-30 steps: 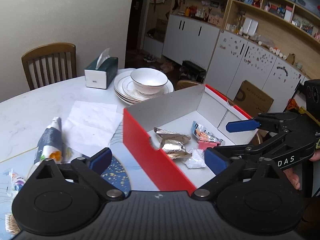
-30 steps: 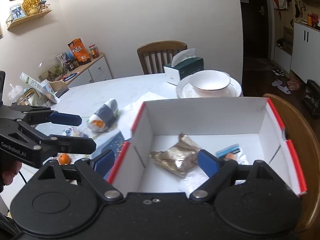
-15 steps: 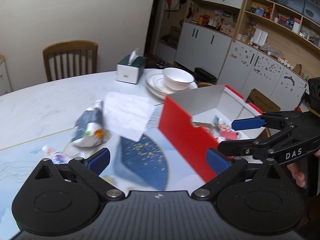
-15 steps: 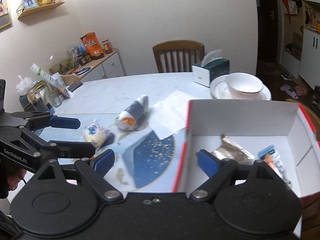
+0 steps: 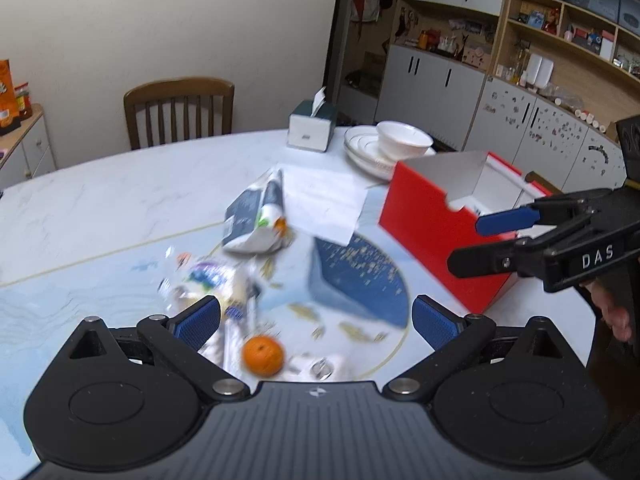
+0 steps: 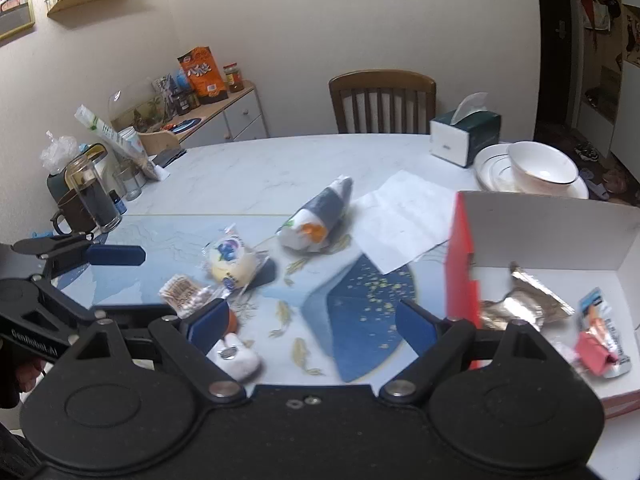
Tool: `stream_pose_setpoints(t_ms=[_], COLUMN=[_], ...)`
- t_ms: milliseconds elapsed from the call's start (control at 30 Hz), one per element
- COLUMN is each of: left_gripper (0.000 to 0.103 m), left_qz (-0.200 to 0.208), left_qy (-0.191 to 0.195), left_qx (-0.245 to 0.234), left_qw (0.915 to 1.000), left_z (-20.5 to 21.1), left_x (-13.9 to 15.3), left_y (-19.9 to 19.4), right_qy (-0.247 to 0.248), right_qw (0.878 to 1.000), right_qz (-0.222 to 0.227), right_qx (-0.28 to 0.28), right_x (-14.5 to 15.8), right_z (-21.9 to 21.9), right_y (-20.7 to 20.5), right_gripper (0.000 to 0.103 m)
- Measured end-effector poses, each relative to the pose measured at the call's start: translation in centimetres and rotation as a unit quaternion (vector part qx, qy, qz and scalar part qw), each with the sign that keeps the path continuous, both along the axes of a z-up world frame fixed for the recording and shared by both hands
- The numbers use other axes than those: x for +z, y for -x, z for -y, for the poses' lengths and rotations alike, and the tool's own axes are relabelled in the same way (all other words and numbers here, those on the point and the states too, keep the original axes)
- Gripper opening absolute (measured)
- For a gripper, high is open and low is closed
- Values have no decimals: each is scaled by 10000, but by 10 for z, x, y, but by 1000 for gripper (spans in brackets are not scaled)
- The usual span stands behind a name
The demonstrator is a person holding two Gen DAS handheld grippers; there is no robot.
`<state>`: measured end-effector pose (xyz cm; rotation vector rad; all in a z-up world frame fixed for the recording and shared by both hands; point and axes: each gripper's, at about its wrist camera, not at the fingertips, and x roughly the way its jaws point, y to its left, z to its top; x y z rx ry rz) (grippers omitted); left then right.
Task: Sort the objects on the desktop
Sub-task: 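Withdraw both open tools from the box back over the table items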
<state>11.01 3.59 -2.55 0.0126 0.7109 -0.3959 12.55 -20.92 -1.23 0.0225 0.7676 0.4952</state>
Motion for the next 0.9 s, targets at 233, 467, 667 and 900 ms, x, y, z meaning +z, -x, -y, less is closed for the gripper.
stream_pose_setpoints(t_ms=[233,467,667,900], left_gripper=[102,102,102,102], left_qz=[-132,-315,-420,-381], left_qy=[-206,-432,-584,-668], left_qx=[52,159,210,-287], left_qw=[9997,9984,9972,9966], left_z=[-26,-41,-56,-54], left_x=[-20,-46,-59,-66], left_y=[4,2,-7,-2], right_qy=[109,342,549,744], right_qw=[9997,9983,9963,9939], right_qz=[-145,-340,-498,-612], right_qx=[163,314,440,533], right_x=[-15,-37,-52,-66], right_z=[-32,-57,-71,-83], right_y=[-3,-5,-5,-9], right_gripper=[90,89,86,81])
